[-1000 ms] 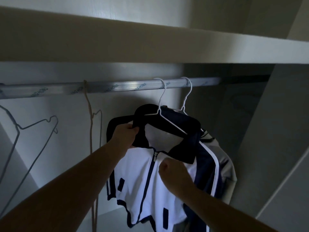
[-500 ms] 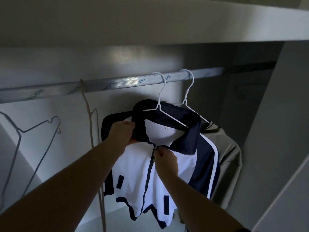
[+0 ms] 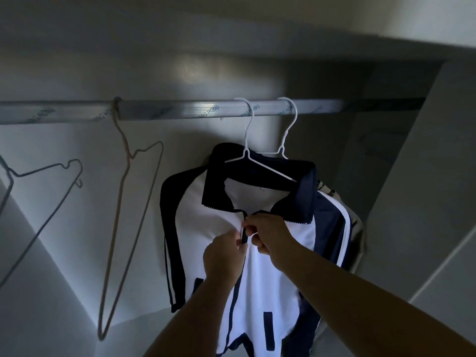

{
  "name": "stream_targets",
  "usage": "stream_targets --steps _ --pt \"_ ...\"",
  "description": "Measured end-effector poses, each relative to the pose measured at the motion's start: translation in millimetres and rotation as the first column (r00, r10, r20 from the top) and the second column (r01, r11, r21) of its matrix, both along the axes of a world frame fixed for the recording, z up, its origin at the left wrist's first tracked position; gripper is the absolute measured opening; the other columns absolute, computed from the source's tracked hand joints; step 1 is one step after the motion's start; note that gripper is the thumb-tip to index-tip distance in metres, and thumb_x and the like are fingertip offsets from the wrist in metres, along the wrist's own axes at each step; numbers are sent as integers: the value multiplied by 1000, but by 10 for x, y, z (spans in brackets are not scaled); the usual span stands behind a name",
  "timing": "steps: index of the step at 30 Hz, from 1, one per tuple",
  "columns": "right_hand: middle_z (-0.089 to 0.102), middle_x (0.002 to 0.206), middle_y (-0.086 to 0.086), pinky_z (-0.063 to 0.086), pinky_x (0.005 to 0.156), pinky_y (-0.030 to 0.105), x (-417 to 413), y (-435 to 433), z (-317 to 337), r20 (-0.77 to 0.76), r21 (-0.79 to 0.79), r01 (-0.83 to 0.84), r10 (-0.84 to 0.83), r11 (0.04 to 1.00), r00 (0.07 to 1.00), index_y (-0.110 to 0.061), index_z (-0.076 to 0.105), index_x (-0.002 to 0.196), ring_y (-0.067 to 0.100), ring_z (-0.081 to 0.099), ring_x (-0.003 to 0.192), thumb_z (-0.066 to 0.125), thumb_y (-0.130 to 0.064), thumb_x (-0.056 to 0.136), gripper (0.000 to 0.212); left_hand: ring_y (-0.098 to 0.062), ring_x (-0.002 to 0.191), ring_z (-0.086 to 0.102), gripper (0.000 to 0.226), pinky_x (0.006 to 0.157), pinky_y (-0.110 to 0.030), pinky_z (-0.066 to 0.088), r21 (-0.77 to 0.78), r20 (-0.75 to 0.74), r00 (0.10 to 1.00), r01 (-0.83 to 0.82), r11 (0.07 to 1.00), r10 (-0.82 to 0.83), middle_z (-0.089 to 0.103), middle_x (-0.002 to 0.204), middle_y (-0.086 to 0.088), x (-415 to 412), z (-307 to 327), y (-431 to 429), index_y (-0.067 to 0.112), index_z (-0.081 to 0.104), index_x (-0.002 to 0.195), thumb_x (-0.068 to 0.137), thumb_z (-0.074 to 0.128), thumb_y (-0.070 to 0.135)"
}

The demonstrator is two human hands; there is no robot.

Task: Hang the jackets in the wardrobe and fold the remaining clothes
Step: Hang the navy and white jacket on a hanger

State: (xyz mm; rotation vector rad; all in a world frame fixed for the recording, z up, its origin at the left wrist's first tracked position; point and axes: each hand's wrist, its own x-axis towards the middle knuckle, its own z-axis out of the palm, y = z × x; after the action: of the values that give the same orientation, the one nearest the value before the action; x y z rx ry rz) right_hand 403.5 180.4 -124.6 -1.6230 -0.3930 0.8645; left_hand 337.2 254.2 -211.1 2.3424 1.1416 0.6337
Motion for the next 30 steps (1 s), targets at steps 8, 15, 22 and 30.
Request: stream_targets --steps 8,15,22,30 --pt "56 53 1 26 33 15 70 -54 109 -71 97 120 -113 988 991 -5 63 69 6 36 35 52 -5 91 24 -16 73 64 17 68 -26 50 56 50 996 75 996 -78 69 76 5 37 -128 -56 20 62 80 89 59 34" --pt "57 44 -3 30 32 14 -35 49 548 -36 360 199 -200 912 979 -6 60 68 5 44 31 50 -6 95 29 -14 76 63 20 71 -23 43 91 -44 997 63 994 -59 68 81 5 -57 -240 -140 19 58 83 91 54 37" --pt "63 60 -1 44 42 19 -93 -205 538 253 226 -134 75 965 965 -8 66 80 8 54 43 47 -17 99 28 -8 85 65 7 78 -25 52 -32 1 998 69 997 -69 67 92 10 -206 -156 -71 23 55 93 93 54 29" --pt "63 99 3 36 80 9 452 -915 254 851 -210 99 132 973 509 -14 69 104 18 60 95 61 -13 89 16 -17 92 54 29 84 -28 43 434 429 827 163 886 -362 56 96 4 -155 1079 -213 14 56 100 75 68 20"
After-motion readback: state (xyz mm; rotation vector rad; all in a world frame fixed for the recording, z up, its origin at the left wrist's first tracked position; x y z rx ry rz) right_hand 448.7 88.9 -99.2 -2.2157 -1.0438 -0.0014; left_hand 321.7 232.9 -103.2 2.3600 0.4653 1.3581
